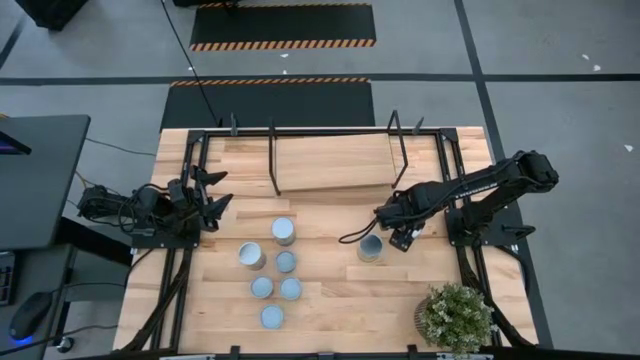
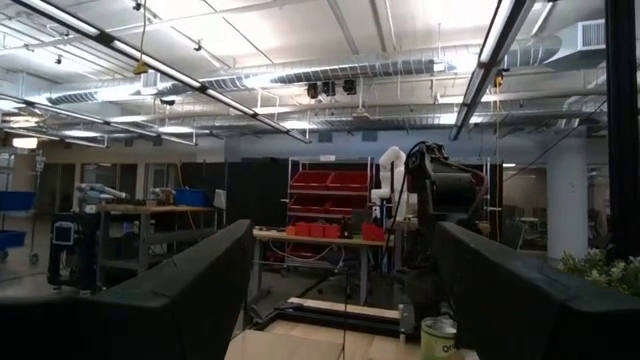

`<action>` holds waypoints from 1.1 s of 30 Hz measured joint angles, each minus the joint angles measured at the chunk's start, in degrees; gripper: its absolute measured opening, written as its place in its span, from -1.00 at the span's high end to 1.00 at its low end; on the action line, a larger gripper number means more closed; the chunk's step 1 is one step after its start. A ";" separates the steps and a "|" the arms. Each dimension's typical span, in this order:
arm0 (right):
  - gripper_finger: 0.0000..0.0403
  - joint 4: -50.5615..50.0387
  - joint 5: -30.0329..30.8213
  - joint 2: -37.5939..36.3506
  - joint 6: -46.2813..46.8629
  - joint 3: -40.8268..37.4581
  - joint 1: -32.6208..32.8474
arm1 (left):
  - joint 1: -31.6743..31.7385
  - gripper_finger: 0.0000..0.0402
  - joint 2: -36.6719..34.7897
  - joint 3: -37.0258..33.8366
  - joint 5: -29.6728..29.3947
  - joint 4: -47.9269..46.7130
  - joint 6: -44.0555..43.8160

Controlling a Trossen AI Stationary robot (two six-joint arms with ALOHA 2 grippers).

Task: Pick and place cans onto a shelf
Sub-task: Put the canned oranges on the shelf

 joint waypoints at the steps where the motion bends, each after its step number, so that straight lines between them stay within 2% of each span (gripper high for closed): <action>1: -0.64 -0.02 -0.02 0.00 -0.02 0.00 0.00 | 0.01 -0.57 0.00 0.00 0.00 -0.07 -0.06; 8: -0.64 -3.59 1.20 0.07 -4.81 5.65 -2.04 | 0.00 -0.57 0.00 0.00 0.00 -0.03 -0.04; 14: -0.64 -3.79 3.10 0.35 -13.16 13.68 -6.09 | 0.00 -0.57 0.00 0.00 0.00 0.07 -0.02; 17: -0.64 -5.93 4.12 2.99 -18.28 18.17 -8.82 | 0.00 -0.57 0.00 0.00 -0.02 0.22 0.00; 22: -0.64 -13.05 7.83 11.67 -31.20 29.26 -13.82 | 0.01 -0.57 0.00 0.00 -0.01 0.32 0.00; 28: -0.64 -14.85 8.10 19.17 -47.90 41.95 -20.46 | 0.01 -0.57 0.00 0.00 -0.01 0.27 0.05; 33: -0.64 -13.55 9.40 21.70 -60.78 46.01 -26.14 | 0.00 -0.57 0.00 0.00 0.00 0.17 0.29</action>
